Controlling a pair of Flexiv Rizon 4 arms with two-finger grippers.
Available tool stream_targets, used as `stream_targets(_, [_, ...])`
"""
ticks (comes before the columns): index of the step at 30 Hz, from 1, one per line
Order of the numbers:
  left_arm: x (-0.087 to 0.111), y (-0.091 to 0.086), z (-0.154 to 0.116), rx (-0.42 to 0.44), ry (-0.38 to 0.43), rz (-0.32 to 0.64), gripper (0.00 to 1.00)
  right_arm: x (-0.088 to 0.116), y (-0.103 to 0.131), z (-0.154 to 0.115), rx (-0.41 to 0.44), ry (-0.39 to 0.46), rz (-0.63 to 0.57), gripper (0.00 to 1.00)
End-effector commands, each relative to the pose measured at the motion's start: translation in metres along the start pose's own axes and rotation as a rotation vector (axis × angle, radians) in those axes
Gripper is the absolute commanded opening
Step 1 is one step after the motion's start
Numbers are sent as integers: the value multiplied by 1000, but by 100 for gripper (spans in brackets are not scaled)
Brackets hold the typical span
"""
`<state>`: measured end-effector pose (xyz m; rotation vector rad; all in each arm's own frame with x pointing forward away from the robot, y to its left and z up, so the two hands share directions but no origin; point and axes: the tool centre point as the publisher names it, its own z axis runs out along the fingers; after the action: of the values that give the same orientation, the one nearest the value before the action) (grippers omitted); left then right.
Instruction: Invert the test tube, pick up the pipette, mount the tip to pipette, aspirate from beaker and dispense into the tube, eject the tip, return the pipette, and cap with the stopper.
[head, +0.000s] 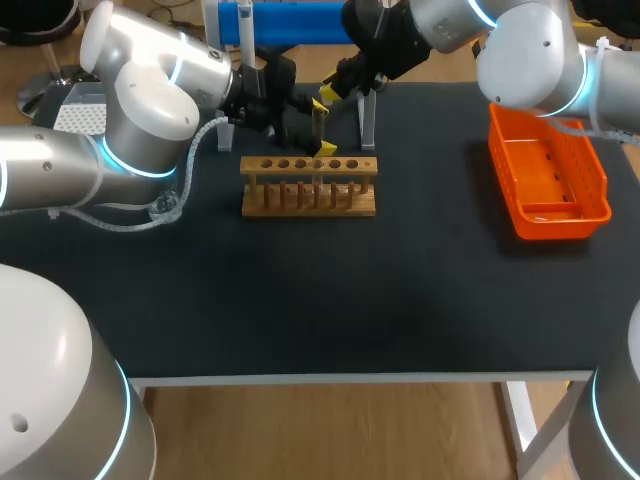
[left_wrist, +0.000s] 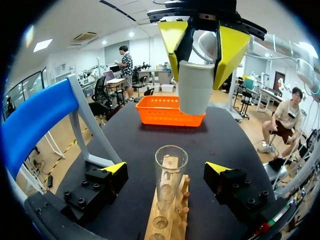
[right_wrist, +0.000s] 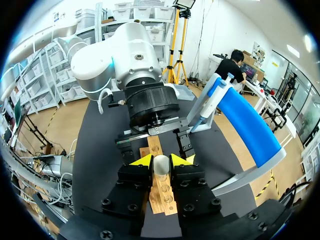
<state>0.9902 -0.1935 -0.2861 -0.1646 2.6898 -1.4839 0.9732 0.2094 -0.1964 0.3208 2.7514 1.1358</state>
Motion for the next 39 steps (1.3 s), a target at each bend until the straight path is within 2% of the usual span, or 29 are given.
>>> stream_targets(1, [0,1,1,2,-1,1,100,-1,2,1,14,-3,7,0])
stream_targets(17, [0,1,1,2,-1,1,100,-2,2,13,31,-16,25,0])
stream_targets(39, [0,1,1,2,-1,1,100,-1,-13,27,28,-15,47,0])
